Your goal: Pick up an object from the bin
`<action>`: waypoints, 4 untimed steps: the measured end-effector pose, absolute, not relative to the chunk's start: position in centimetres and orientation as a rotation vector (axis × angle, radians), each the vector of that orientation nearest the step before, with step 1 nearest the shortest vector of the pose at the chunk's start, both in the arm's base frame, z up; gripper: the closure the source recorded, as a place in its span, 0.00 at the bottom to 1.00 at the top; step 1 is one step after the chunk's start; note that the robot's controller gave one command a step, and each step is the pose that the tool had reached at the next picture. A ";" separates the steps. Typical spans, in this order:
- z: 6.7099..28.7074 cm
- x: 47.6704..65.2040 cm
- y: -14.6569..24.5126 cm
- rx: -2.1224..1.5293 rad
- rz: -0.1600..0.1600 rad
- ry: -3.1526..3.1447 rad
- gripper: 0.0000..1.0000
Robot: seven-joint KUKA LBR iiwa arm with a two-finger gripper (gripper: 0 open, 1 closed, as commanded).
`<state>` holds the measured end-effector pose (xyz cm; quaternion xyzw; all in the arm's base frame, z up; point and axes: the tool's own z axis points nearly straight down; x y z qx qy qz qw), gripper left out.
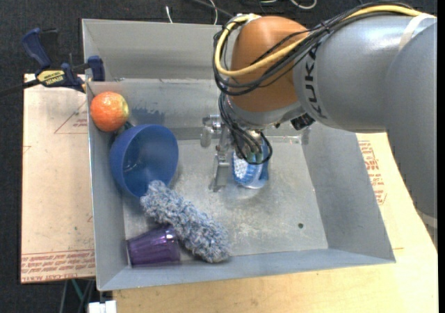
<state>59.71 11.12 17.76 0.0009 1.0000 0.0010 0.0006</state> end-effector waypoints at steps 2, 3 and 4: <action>10.1 57.2 17.9 -0.233 0.005 3.128 0.00; 11.6 54.1 13.9 -0.227 0.001 3.121 1.00; 11.6 54.1 13.9 -0.226 0.001 3.121 1.00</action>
Offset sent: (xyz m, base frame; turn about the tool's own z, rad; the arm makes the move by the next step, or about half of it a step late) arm -0.0277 0.0724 -0.0824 -0.1618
